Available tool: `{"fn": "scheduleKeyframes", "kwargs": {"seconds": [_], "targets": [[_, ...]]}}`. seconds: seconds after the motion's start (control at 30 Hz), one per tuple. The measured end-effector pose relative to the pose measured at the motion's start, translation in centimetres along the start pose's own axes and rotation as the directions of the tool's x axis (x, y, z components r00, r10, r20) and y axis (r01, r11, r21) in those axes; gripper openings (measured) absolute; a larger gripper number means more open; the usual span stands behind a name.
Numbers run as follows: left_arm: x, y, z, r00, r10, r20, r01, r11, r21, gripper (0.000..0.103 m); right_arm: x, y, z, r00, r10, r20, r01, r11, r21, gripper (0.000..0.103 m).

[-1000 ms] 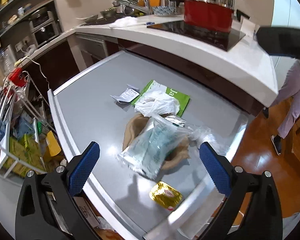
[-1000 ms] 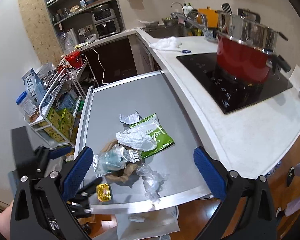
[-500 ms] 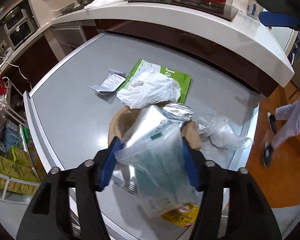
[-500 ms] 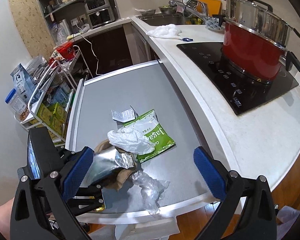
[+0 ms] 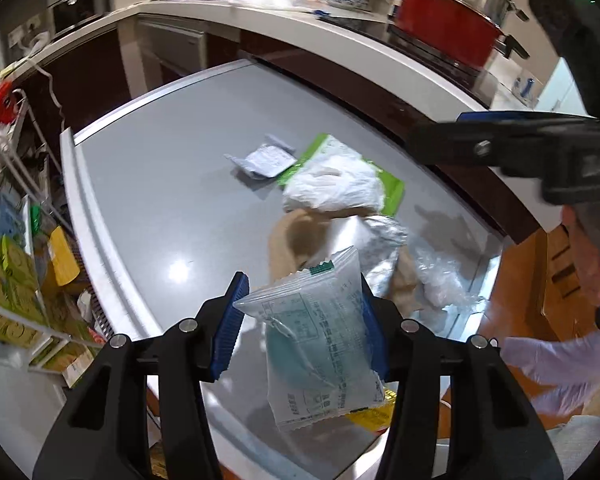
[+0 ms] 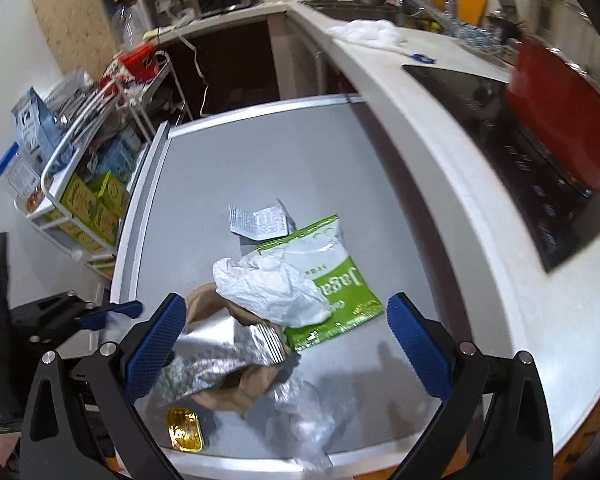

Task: Collect trash
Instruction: 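Grasp the crumpled white tissue with the right tool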

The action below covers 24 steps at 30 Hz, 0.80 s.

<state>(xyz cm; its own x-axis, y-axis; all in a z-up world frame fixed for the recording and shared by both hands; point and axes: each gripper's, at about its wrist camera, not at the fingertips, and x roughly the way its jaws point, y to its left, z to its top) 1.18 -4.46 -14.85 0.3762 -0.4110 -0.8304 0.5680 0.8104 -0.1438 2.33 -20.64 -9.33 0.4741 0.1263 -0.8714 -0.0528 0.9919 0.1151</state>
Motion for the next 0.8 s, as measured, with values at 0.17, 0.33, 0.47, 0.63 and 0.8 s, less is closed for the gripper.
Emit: {"fn": "scheduleKeyframes", "kwargs": {"seconds": [0.17,0.33,0.47,0.63,0.8], "targets": [[-0.1,1.8,0.2,1.000,0.029,0.008,-0.028,0.999,-0.039,0.053,3.4,1.5,0.8,0.998,-0.010,-0.063,0.006,0.999,-0.054,0.099],[-0.5,3.2,-0.1,0.999,0.045,0.012,-0.044,0.996,-0.081,0.053,6.6,2.1,1.1,0.991,-0.038,-0.128,0.028,0.996,-0.079,0.098],[-1.0,3.9,-0.4,0.998,0.054,0.019,-0.052,0.994,-0.101,0.053,8.5,2.0,1.0,0.982,-0.002,-0.190,-0.010,0.998,-0.062,0.063],[-1.2,4.5,-0.6,0.998,0.062,0.021,-0.059,0.990,-0.125,0.053,8.0,1.1,1.1,0.983,0.077,-0.168,-0.077,0.997,0.006,0.045],[-1.4,4.8,-0.5,0.998,0.061,0.028,-0.056,0.989,-0.137,0.053,6.7,0.7,1.2,0.986,0.092,-0.140,-0.092,0.996,0.008,0.044]]}}
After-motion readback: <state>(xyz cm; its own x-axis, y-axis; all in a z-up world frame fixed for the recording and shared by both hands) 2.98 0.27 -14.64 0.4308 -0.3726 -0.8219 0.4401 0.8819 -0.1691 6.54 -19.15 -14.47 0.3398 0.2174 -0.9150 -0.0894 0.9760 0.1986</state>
